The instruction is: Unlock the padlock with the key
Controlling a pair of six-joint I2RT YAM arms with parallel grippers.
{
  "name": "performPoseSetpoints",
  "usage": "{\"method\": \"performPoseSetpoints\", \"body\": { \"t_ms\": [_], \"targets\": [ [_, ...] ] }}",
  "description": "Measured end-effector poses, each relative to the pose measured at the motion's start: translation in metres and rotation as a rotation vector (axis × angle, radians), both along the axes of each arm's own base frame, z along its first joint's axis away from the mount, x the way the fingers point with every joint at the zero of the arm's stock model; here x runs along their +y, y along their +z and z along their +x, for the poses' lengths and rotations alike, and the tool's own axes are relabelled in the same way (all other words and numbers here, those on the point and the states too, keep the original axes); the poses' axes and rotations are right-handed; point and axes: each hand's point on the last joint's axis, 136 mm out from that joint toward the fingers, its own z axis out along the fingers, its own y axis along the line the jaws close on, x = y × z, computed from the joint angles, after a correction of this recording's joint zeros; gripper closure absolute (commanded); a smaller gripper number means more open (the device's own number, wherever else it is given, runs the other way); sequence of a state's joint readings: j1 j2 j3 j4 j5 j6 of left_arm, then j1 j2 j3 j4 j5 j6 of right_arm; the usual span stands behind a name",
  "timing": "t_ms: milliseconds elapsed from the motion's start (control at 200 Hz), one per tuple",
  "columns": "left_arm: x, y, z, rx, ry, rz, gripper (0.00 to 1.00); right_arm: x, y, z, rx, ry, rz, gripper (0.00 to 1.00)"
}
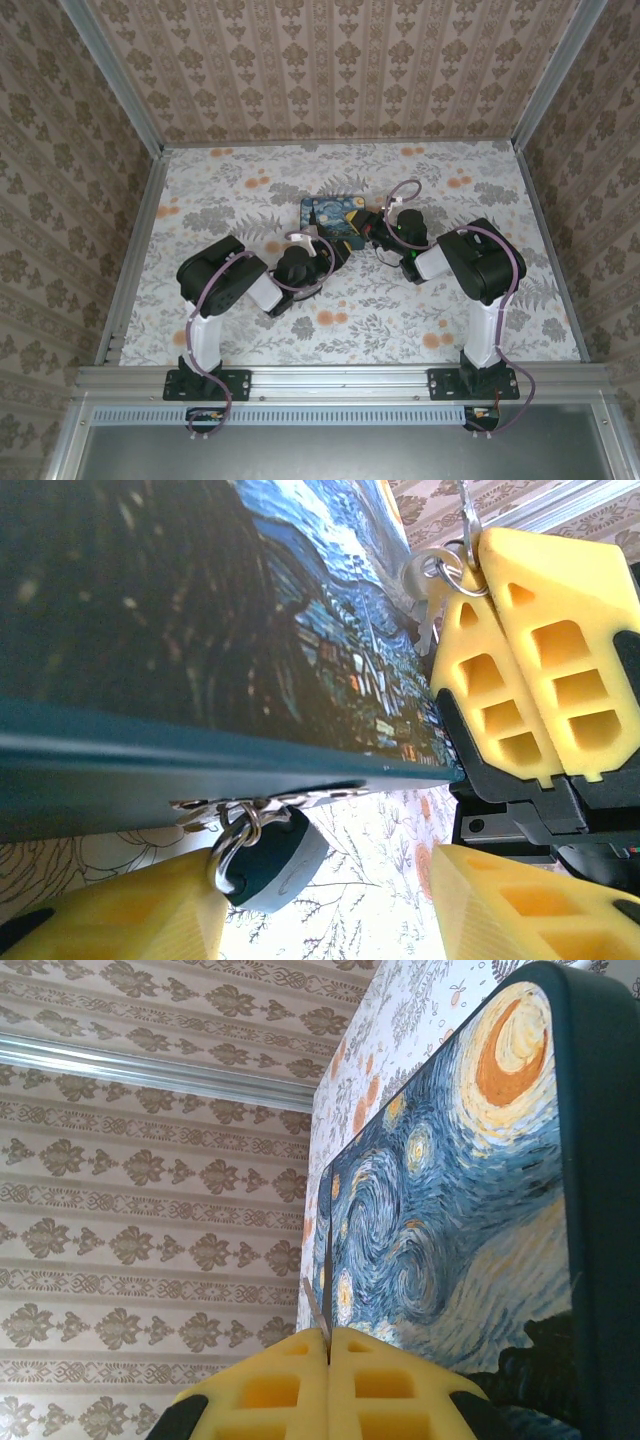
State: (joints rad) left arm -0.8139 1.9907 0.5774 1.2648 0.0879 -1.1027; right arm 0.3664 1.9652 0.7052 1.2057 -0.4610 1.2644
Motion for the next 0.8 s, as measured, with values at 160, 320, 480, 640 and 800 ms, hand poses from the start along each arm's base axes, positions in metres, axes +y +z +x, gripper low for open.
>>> {"method": "performPoseSetpoints", "body": {
  "t_ms": [160,320,480,640,800],
  "targets": [
    [-0.004,0.0,-0.004,0.001,-0.006,-0.003,0.43,0.0,0.0,0.0,-0.001,-0.001,0.001,1.0],
    [-0.006,0.002,-0.006,-0.003,-0.008,-0.004,0.45,-0.001,0.0,0.001,-0.001,-0.002,0.001,1.0],
    [-0.005,0.002,-0.005,-0.004,0.004,-0.003,0.46,-0.001,0.0,0.0,-0.005,-0.002,0.006,1.0],
    [-0.002,0.001,-0.001,-0.001,0.028,-0.003,0.47,-0.001,0.0,0.0,-0.008,-0.003,0.007,1.0],
    [0.003,-0.006,0.004,0.013,0.053,0.0,0.48,-0.002,0.0,0.0,-0.008,-0.004,0.007,1.0]
  ]
}}
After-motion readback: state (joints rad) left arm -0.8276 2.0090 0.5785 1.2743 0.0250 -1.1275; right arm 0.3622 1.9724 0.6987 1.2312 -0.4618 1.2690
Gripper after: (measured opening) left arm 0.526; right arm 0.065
